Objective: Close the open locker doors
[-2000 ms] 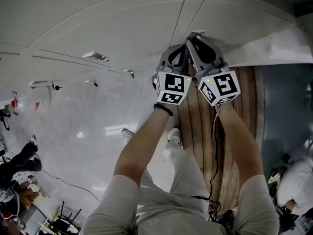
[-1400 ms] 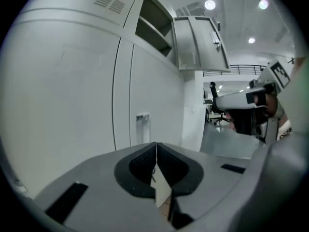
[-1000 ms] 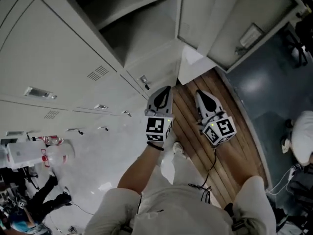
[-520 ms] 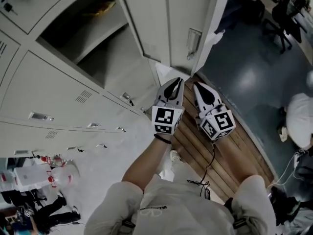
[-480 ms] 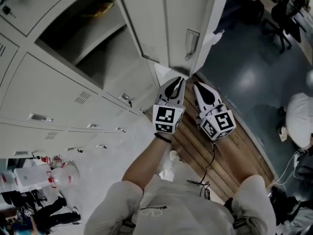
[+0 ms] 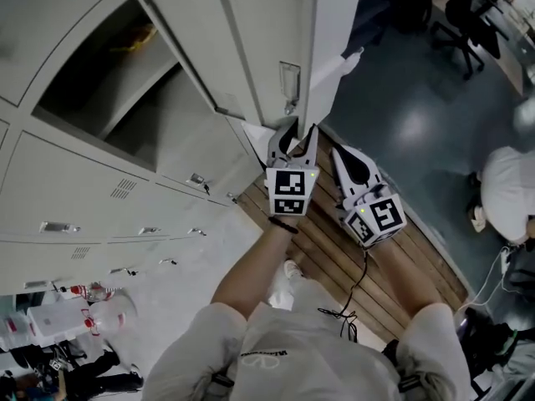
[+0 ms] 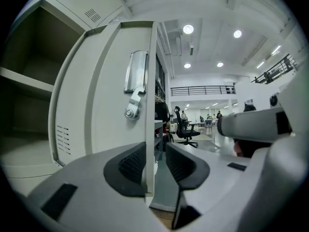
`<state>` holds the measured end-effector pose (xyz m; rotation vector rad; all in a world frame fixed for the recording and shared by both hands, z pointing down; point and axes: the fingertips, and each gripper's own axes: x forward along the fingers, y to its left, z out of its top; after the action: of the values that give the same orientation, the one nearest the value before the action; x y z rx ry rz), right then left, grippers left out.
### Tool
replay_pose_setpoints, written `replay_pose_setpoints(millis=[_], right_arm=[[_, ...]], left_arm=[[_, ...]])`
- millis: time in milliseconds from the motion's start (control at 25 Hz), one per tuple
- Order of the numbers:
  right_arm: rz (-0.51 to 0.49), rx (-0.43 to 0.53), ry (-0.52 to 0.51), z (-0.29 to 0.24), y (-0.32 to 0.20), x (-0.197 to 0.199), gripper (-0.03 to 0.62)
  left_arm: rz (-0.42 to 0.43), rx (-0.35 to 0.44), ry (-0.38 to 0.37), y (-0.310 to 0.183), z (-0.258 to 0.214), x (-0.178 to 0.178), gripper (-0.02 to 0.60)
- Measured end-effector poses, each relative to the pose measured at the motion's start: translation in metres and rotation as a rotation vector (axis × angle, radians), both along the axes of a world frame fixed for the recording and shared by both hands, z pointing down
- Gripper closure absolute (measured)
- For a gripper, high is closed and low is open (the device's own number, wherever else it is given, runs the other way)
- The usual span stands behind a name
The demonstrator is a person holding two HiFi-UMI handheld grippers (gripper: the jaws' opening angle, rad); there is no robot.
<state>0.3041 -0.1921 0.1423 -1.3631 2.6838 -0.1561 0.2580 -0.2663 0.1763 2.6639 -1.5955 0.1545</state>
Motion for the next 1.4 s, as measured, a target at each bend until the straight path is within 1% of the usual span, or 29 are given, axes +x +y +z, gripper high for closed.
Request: replay_pose_setpoints(millis=[40, 80, 120, 240, 320, 480, 560, 640, 720, 880, 960, 1040, 1080, 1120, 1200, 1280, 1400], right_arm=[[-0.001, 0.002, 0.001, -0.001, 0.000, 0.000, 0.585], [-0.003, 0.004, -0.001, -0.003, 0.000, -0.001, 0.585], [-0.006, 0.006, -0.006, -0.005, 0.000, -0.001, 0.585], [-0.037, 0.025, -0.023, -0.020, 0.006, -0.007, 0.585], [-0.096, 0.046, -0.039, -0.035, 0.011, -0.018, 0.583], [-0.293, 0.096, -0.070, -0.071, 0.026, -0.058, 0.537], [-0.406, 0.127, -0.064, -0.085, 0.035, -0.084, 0.503], [-0.512, 0.147, -0.059, -0.094, 0.043, -0.114, 0.480], [-0.601, 0.147, -0.055, -0.099, 0.049, -0.145, 0.469], [-0.766, 0.157, 0.009, -0.098, 0.062, -0.211, 0.431], [-0.823, 0.162, 0.038, -0.096, 0.066, -0.237, 0.414], [-0.836, 0.164, 0.039, -0.096, 0.067, -0.255, 0.411], [-0.832, 0.164, 0.029, -0.097, 0.066, -0.261, 0.416], [-0.832, 0.162, 0.018, -0.097, 0.064, -0.267, 0.447], [-0.853, 0.160, 0.009, -0.098, 0.063, -0.278, 0.468], [-0.883, 0.169, 0.019, -0.099, 0.063, -0.289, 0.474], [-0.918, 0.184, 0.030, -0.098, 0.062, -0.307, 0.479]], left_arm=[[-0.020, -0.003, 0.001, -0.002, 0.000, -0.002, 0.468], [-0.037, -0.006, 0.004, -0.004, -0.001, -0.005, 0.522], [-0.042, -0.008, 0.007, -0.003, -0.001, -0.007, 0.533], [0.006, 0.000, 0.024, 0.012, -0.004, -0.011, 0.534], [0.054, 0.016, 0.056, 0.034, -0.006, -0.022, 0.534], [0.150, 0.078, 0.114, 0.084, -0.007, -0.067, 0.529], [0.191, 0.092, 0.134, 0.104, -0.010, -0.093, 0.524], [0.222, 0.095, 0.136, 0.118, -0.010, -0.120, 0.522], [0.246, 0.102, 0.131, 0.128, -0.009, -0.143, 0.522], [0.269, 0.116, 0.118, 0.138, -0.008, -0.181, 0.518], [0.268, 0.123, 0.112, 0.139, -0.008, -0.195, 0.517], [0.271, 0.125, 0.105, 0.140, -0.007, -0.207, 0.515], [0.270, 0.125, 0.100, 0.141, -0.007, -0.212, 0.512], [0.259, 0.126, 0.097, 0.142, -0.007, -0.219, 0.511], [0.208, 0.128, 0.094, 0.144, -0.006, -0.238, 0.511], [0.138, 0.130, 0.096, 0.149, -0.006, -0.258, 0.571], [0.040, 0.134, 0.076, 0.158, -0.006, -0.279, 0.577]])
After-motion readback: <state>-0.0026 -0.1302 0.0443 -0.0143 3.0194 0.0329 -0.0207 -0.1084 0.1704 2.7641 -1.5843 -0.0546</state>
